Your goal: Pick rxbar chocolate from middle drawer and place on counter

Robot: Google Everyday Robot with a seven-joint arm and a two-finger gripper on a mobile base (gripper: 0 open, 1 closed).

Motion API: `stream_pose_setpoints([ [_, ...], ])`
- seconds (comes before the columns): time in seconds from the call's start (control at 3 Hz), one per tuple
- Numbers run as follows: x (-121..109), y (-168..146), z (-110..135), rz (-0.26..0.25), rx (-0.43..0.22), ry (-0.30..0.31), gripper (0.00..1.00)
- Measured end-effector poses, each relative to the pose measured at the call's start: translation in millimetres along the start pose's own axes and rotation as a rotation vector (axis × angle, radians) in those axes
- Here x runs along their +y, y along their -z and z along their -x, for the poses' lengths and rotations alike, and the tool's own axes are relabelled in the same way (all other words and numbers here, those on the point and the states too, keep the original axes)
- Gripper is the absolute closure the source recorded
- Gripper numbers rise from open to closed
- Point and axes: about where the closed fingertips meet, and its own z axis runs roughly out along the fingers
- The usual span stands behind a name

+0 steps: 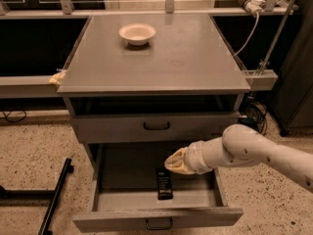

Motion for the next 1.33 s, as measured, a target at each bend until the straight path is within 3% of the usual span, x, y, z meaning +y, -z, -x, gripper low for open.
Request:
stream_pose_setpoints([
  [0.67,-19.7,-34.5,-74.4,-0.054,0.065,0.120,1.00],
  [1.33,-15.2,-46.5,-86.4,-0.030,0.072,0.125,1.00],
])
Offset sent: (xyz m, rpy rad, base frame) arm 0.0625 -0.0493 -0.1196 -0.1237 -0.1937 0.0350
